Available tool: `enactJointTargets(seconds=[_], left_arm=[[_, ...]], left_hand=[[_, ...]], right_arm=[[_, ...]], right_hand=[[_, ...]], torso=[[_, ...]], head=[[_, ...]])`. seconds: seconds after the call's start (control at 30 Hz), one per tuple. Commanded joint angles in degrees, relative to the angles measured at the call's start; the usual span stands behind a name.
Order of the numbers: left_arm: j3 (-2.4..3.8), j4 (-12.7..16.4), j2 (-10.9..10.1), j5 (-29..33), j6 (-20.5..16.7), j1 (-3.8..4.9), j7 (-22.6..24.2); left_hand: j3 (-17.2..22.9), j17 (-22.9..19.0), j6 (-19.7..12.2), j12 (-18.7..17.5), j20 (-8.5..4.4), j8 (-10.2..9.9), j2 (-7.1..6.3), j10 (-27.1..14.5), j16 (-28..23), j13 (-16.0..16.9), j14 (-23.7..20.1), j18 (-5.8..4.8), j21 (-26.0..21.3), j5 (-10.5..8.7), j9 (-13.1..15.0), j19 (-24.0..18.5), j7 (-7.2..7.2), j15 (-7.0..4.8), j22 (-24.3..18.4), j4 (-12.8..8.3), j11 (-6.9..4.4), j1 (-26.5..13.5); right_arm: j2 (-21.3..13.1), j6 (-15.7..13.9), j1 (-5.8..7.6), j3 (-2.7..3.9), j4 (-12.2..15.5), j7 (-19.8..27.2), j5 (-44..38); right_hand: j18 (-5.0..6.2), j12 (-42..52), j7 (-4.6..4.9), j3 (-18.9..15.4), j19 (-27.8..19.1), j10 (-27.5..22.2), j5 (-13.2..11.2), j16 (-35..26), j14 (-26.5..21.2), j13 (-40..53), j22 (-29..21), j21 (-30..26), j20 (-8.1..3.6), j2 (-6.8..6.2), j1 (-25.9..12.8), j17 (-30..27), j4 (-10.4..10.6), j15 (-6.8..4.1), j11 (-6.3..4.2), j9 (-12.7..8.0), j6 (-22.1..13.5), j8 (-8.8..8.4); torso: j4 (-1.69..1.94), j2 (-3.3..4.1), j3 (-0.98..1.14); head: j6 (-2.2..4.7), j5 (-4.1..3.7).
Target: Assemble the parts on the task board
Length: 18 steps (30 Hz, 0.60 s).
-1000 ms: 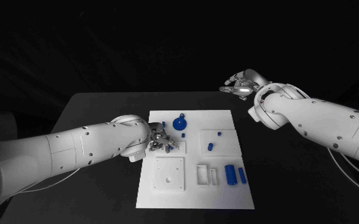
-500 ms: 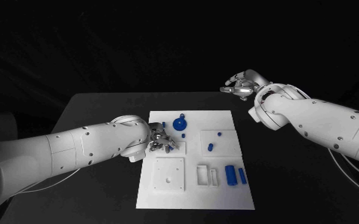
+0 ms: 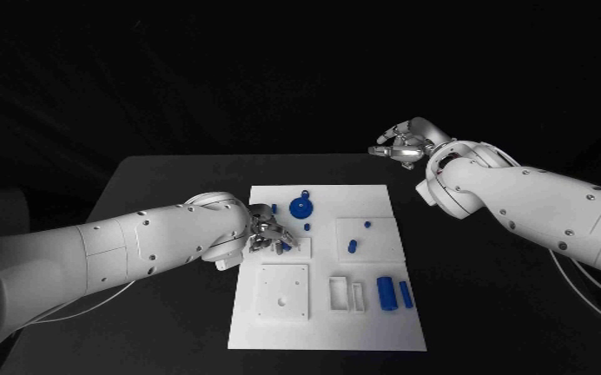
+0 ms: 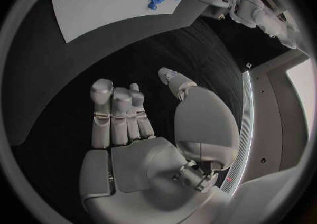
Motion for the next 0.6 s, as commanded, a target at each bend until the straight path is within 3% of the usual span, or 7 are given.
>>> enactJointTargets(seconds=[0.03, 0.4, 0.6], left_arm=[[0.06, -0.13, 0.07, 0.42, -0.88, 0.01, 0.68], [0.08, -0.54, 0.35, 0.37, -1.28, 0.01, 0.63], [0.07, -0.68, 0.53, 0.38, -1.22, 0.01, 0.71]], left_hand=[[-0.20, -0.07, -0.38, -0.05, -8.16, 0.02, -0.41, -0.25, -0.07, -0.11, -0.27, 0.40, -0.38, -0.11, -0.10, -0.38, 0.02, -0.33, 0.68, 0.12, -0.28, -0.13], [0.34, -0.36, -0.90, -0.50, -8.12, -0.26, -2.15, -0.40, -0.39, -0.58, -0.64, 0.44, -0.74, -0.15, -0.32, -0.47, 0.17, -0.43, 0.57, 1.87, -0.15, -0.62], [0.63, -0.43, -1.24, -0.62, -8.11, -0.48, -2.39, -0.39, -0.45, -0.71, -0.73, 0.44, -0.80, -0.15, -0.44, -0.51, 0.28, -0.44, 0.58, 2.27, -0.06, -0.46]], right_arm=[[0.00, 0.60, -0.02, 0.03, 0.04, 0.50, -0.24], [-0.04, 0.58, -0.04, 0.03, 0.09, 0.50, -0.22], [-0.04, 0.62, -0.04, 0.03, 0.12, 0.53, -0.19]], right_hand=[[5.79, 0.33, 0.54, -0.27, 0.26, -0.35, 0.26, -0.06, -0.41, -0.10, 0.87, -0.34, 0.03, 0.00, -0.35, -0.08, 0.06, 0.04, 0.07, 0.05, -0.26, 0.30], [5.79, 0.36, 0.54, -0.38, 0.25, -0.35, 0.31, -0.06, -0.41, -0.15, 0.87, -0.35, 0.05, -0.02, -0.48, -0.08, 0.16, 0.04, 0.07, 0.04, -0.29, 0.30], [5.79, 0.38, 0.54, -0.43, 0.24, -0.36, 0.34, -0.06, -0.41, -0.18, 0.88, -0.36, 0.05, -0.03, -0.54, -0.08, 0.20, 0.05, 0.07, 0.04, -0.29, 0.30]], torso=[[-0.01, -0.02, 0.01], [-0.02, -0.02, 0.01], [-0.01, -0.03, 0.04]], head=[[0.05, -0.01], [0.10, 0.00], [0.15, -0.02]])
